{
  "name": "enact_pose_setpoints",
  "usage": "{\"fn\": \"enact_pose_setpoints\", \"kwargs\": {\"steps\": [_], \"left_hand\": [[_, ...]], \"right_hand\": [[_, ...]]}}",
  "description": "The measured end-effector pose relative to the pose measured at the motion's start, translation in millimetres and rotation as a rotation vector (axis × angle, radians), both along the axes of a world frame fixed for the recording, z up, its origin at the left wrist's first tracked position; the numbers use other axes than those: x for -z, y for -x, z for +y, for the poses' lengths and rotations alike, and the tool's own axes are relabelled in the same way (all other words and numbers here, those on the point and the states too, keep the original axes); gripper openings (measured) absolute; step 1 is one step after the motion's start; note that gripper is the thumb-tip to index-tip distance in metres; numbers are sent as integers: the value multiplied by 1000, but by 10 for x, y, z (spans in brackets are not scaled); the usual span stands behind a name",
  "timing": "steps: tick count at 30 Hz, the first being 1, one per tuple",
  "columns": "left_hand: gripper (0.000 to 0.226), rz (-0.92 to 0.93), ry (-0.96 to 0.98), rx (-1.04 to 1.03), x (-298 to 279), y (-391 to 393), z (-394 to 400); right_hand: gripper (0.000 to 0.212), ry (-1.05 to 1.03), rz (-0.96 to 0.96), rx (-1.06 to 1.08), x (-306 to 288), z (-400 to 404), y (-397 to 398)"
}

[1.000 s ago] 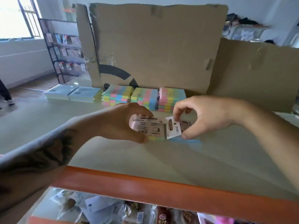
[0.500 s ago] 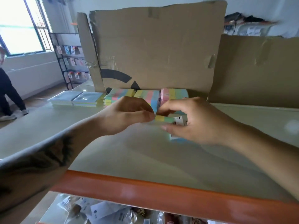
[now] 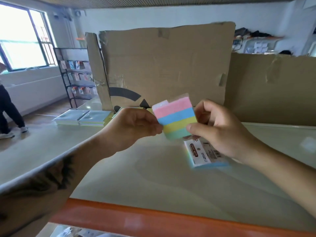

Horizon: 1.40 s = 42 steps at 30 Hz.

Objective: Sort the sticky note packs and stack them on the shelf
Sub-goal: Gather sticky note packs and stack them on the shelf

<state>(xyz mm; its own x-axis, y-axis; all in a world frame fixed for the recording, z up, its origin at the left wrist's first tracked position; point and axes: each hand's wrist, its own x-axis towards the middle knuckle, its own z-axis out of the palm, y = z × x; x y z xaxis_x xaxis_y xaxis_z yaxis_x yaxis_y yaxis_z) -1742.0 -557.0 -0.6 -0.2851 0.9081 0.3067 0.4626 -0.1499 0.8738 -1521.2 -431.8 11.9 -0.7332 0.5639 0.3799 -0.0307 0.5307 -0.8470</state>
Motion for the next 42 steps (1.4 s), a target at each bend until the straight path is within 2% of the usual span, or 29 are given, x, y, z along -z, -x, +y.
{"fn": "enact_pose_setpoints", "kwargs": {"steps": [1,3,7,11,13,16,21,23,26,31,36,42], "left_hand": [[20,-7,-13,0,-14,-10,-4],[19,-13,-32,5,-34,-36,-14],[41,-7,-58,-33,5,-141,-6],[35,163,-84,-189,38,-347,-1],[45,292,-77,-235,24,-450,-15],[67,389,4,-268,14,-560,-8],[68,441,-6,-322,26,-581,0],[73,454,-3,-344,12,-539,-7],[90,506,4,-351,-54,-388,-5],[96,712,235,-306,-334,-42,52],[91,747,422,-278,-568,168,169],[79,758,387,-297,-541,258,211]], "right_hand": [[22,5,-6,-4,-5,-9,7],[21,7,-22,5,-5,-33,22],[34,4,-57,80,24,-38,40],[44,105,-1,90,68,-84,98],[32,103,10,69,79,-117,105],[14,82,14,52,62,-172,102],[20,46,-17,22,26,-228,104],[18,-3,-73,10,37,-210,88],[14,-209,-219,-1,48,-175,50],[39,-470,-497,10,20,-105,-39],[40,-512,-591,-65,11,-139,-71],[43,-563,-751,-128,-3,-198,-88]]}}
